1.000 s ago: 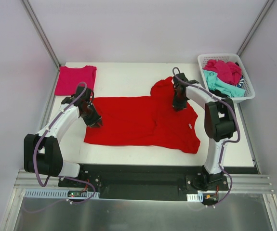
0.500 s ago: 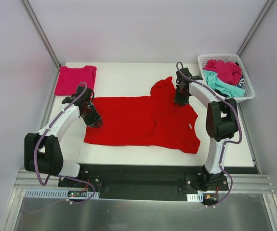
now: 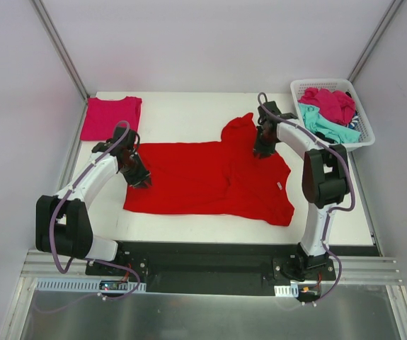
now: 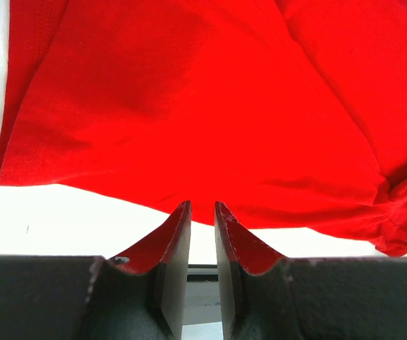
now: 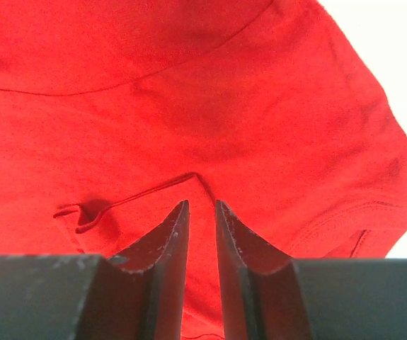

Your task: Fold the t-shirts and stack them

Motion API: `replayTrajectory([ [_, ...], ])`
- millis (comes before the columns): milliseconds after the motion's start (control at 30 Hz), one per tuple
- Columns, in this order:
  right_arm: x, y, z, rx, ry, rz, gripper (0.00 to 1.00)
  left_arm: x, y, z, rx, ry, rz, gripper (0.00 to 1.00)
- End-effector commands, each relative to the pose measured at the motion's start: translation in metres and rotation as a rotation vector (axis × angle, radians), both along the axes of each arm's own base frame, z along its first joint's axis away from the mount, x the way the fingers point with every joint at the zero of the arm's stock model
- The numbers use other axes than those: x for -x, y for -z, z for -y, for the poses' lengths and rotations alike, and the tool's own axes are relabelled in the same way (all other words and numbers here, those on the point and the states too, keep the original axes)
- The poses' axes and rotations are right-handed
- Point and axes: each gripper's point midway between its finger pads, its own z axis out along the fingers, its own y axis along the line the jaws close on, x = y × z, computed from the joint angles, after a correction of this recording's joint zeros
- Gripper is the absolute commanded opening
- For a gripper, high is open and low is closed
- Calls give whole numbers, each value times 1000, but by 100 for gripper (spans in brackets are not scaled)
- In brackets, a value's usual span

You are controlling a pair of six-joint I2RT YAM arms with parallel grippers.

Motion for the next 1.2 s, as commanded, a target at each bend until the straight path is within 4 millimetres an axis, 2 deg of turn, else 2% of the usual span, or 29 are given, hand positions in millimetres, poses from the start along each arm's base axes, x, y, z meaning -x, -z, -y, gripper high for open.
replayTrajectory([
  [0,10,13,-8,-17,-5,-28,24,-1,-5,2,-3,9,1,20],
  [33,13,14,-13,-44,-15,-39,24,-1,-5,2,-2,7,1,20],
  [267,17,27,-18,-50,-21,-60,21,0,-5,4,-4,10,-4,20],
  [733,18,36,-17,-28,-38,-74,21,1,-3,3,-6,11,-5,20],
  [867,21,44,-13,-13,-39,-95,21,2,-3,3,-7,11,-5,20],
  [967,22,49,-15,-21,-41,-101,14,2,-3,2,-10,13,-5,20],
  [1000,24,53,-15,-20,-43,-109,7,2,-2,2,-10,13,-8,20],
  [1067,24,55,-14,-19,-41,-112,1,2,-2,2,-10,13,-8,20],
  [1167,24,54,-13,-15,-41,-109,1,2,-2,2,-12,12,-7,20],
])
